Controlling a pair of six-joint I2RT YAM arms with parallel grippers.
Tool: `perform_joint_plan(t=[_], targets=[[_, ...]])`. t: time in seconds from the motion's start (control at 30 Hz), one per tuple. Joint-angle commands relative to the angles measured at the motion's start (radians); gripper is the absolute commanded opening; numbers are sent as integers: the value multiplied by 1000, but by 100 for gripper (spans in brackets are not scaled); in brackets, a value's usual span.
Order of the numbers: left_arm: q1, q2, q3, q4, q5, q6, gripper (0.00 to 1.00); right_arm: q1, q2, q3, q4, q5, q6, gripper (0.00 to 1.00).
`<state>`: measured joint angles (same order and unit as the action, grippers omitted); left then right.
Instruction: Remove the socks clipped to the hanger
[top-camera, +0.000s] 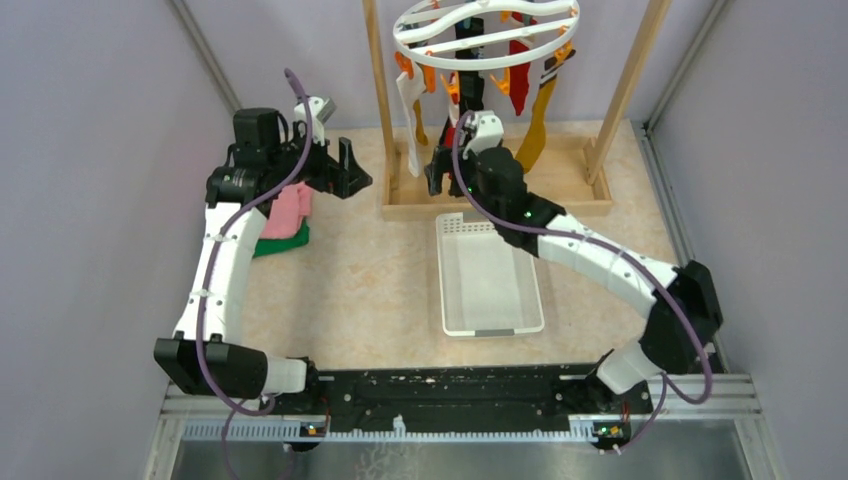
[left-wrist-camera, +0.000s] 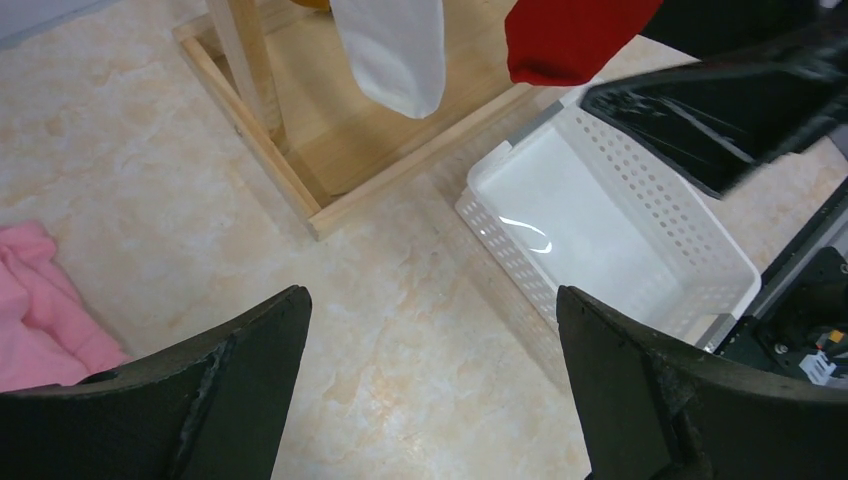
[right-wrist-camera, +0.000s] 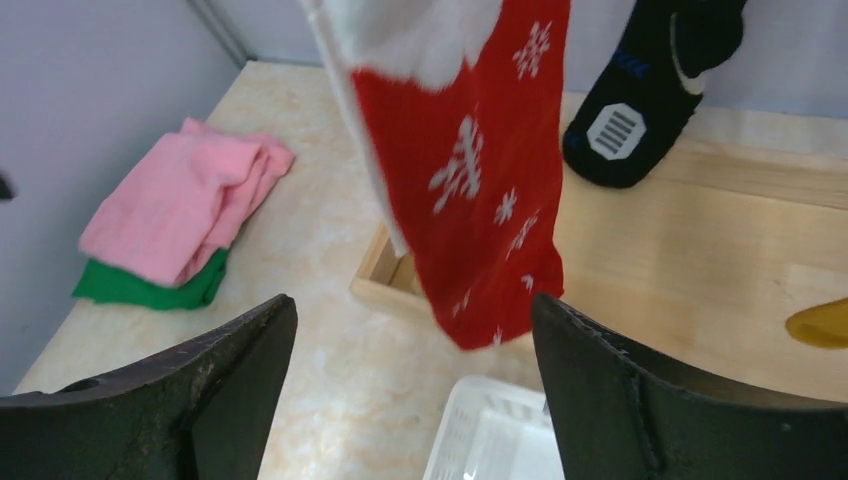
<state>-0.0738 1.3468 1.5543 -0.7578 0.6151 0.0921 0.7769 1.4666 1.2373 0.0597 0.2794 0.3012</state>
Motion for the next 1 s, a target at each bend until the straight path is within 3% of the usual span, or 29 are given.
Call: perform_joint_plan(t=[0.0,0.13,0.43,0.77,0.97], targets=[[0,-17,-3,-2,75,-45,99,4,99,125,37,160,-75,82],[0,-28,-17,-19,122,-61,99,4,103,119,81,155,-113,64],[-22,-38,-82,51,177,-112,99,-5,15,106,44,-22,-125,0],[-60,28,-30,151,275,-215,97,-130,-83,41,45,-624,83,0],[-93,66,9,176,312,-243,97,-139,-37,73,51,-825,125,0]])
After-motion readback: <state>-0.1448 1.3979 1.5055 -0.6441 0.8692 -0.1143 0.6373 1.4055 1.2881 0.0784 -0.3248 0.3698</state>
